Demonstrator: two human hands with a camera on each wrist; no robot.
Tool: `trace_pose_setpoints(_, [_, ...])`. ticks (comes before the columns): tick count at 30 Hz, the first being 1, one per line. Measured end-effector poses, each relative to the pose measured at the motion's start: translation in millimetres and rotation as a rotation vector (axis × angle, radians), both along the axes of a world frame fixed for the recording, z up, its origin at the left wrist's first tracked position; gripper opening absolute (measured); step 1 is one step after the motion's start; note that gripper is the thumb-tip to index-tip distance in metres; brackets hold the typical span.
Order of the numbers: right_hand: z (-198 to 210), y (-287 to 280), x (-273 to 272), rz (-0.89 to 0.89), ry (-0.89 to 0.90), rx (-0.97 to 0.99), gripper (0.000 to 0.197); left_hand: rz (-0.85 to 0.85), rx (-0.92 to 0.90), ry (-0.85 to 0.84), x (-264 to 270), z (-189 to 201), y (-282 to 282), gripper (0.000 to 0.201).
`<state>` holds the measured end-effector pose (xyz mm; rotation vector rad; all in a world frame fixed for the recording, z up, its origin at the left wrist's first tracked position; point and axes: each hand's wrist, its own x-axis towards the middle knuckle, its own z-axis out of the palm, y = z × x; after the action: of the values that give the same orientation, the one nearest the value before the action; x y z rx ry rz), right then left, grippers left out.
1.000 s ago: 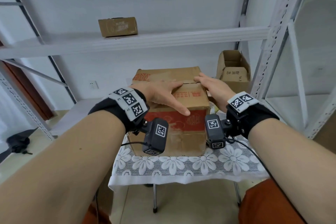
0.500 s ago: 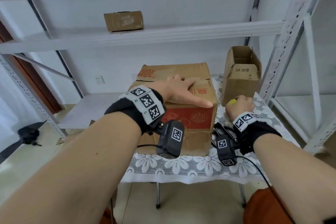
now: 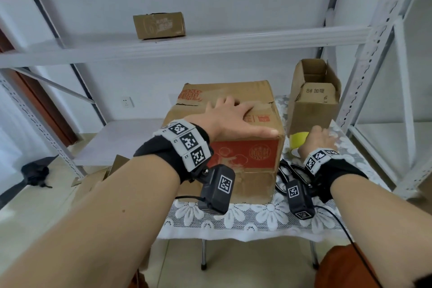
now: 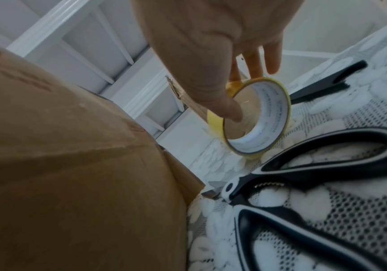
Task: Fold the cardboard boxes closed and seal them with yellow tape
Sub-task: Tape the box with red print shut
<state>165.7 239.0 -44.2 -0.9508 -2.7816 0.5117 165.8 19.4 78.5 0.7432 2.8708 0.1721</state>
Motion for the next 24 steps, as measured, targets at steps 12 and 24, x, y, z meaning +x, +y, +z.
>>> trace_pose_setpoints(12, [48.9,-6.3,-8.9,-0.043,0.498,-0.728,0.034,-0.012,0.031,0.057,-2.6,-5.4,-0.4,0.089])
trace_pose_setpoints(24, [93.0,-68.1,-9.3,0.383,0.639,-0.432,0.043,0.044,0.091,0.167,-5.9,-11.1,-3.4,0.078])
